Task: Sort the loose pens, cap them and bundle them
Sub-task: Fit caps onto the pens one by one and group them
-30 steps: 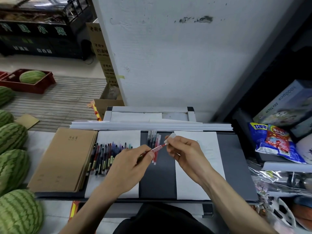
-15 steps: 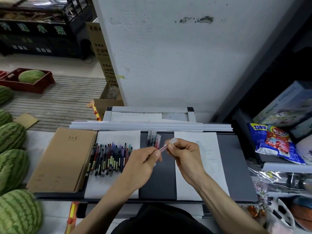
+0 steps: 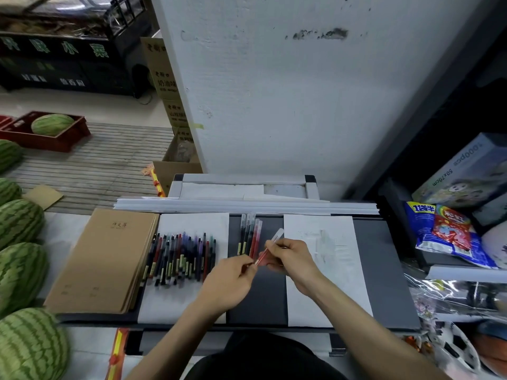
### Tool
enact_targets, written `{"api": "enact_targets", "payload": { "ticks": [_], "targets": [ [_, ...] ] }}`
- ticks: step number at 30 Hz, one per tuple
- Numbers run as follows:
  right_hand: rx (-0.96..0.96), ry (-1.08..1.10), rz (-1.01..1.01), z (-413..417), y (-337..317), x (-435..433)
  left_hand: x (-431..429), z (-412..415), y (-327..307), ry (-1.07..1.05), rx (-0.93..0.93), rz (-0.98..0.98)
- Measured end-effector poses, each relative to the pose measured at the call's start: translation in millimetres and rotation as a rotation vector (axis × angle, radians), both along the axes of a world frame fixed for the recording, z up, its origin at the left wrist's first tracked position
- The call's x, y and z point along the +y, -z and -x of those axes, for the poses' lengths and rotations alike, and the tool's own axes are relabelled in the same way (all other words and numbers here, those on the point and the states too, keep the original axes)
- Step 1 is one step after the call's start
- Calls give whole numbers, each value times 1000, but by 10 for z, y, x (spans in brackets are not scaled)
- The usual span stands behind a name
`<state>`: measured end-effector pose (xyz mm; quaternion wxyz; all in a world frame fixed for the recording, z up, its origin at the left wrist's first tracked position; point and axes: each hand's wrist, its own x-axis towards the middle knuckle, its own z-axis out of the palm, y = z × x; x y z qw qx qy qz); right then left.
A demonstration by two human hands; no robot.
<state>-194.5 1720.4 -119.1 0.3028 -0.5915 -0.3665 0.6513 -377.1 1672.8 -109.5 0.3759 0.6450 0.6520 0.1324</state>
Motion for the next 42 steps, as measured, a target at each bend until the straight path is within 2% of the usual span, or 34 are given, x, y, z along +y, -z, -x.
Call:
{"api": "enact_targets", "payload": {
  "ticks": [4,10,19,27,34,42],
  "targets": [
    [-221,-28,101,-48,270,255,75,314,246,-113,335,41],
    [-519,-99,61,77,461,513,243,627,465,-188,485,91],
    [-626,-126,-19,184,524,566,381,609,514,-194,510,115],
    [-1129,-423,-320,-323,437,419,423,641,598,-236,505,128],
    [-1439,-564,-338,-697,463,519,383,693,587,-244,501,156],
    [-1496,-599,-383,-741,530,616,357,756,536,-243,473,192]
  ]
}}
